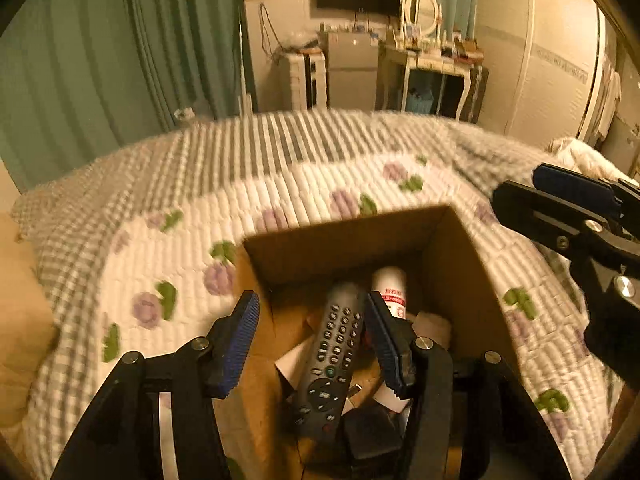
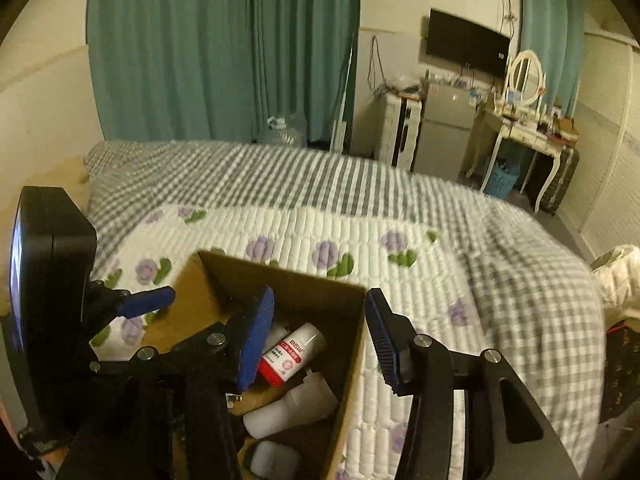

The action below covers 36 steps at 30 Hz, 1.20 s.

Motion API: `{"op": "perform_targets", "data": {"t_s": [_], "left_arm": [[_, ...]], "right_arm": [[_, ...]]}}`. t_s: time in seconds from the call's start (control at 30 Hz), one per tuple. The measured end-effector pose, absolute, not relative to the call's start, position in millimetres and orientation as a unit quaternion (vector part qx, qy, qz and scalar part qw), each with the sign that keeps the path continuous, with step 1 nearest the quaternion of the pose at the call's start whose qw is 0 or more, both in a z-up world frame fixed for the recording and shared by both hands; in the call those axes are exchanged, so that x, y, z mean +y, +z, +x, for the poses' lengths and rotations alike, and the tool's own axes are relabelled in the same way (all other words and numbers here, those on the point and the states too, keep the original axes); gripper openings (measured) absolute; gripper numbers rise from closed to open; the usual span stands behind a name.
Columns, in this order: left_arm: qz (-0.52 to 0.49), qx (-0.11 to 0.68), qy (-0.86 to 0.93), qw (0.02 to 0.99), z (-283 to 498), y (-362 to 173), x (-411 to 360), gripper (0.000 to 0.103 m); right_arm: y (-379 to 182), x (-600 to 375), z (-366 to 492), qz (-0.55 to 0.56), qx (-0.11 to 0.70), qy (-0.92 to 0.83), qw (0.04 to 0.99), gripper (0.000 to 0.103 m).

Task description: Organize rigid objects

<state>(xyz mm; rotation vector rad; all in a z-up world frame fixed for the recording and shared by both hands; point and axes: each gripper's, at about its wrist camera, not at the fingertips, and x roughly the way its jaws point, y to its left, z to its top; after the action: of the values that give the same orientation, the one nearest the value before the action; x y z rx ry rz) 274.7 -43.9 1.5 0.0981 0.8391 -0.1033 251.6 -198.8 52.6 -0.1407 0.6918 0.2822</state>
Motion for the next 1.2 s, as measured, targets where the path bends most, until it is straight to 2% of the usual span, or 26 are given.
{"op": "perform_targets", "data": {"t_s": [0.3, 0.43, 0.53, 0.6, 0.77, 0.83, 0.87, 0.9, 1.0, 1.2], "left_arm": [[0.057, 0.294, -0.034, 0.953, 191, 99, -30, 0.057], [0.048, 0.244, -0.035, 0.968, 139, 125, -17, 0.062], [0.043, 0.211, -0.032, 0.976, 107, 135, -9, 0.064], [0.041, 0.189, -0.022, 0.981, 88, 138, -4, 0.074], [0.038, 0.160, -0.001, 0.986, 62, 130, 3, 0.089], [0.039, 0.149, 0.013, 0.988, 54, 120, 4, 0.098], [0.038, 0.143, 0.018, 0.989, 49, 113, 5, 0.103], [0.035, 0.137, 0.022, 0.990, 44, 107, 6, 0.103], [0.018, 0.125, 0.025, 0.992, 33, 85, 14, 0.103], [-0.010, 0.150, 0.020, 0.988, 34, 36, 23, 0.103]], "right_arm": [[139, -208, 174, -0.081, 0.275, 0.122, 0.950, 0.048], [162, -214, 116, -0.081, 0.228, 0.122, 0.963, 0.068], [173, -217, 81, -0.078, 0.202, 0.129, 0.968, 0.070], [179, -218, 60, -0.066, 0.183, 0.131, 0.972, 0.075], [181, -213, 30, -0.060, 0.156, 0.142, 0.976, 0.085], [173, -210, 21, -0.063, 0.146, 0.136, 0.978, 0.096], [167, -209, 16, -0.063, 0.142, 0.135, 0.979, 0.098], [160, -208, 13, -0.063, 0.140, 0.135, 0.979, 0.103], [130, -206, 3, -0.060, 0.132, 0.138, 0.980, 0.103], [62, -199, 5, -0.048, 0.140, 0.132, 0.980, 0.103]]}}
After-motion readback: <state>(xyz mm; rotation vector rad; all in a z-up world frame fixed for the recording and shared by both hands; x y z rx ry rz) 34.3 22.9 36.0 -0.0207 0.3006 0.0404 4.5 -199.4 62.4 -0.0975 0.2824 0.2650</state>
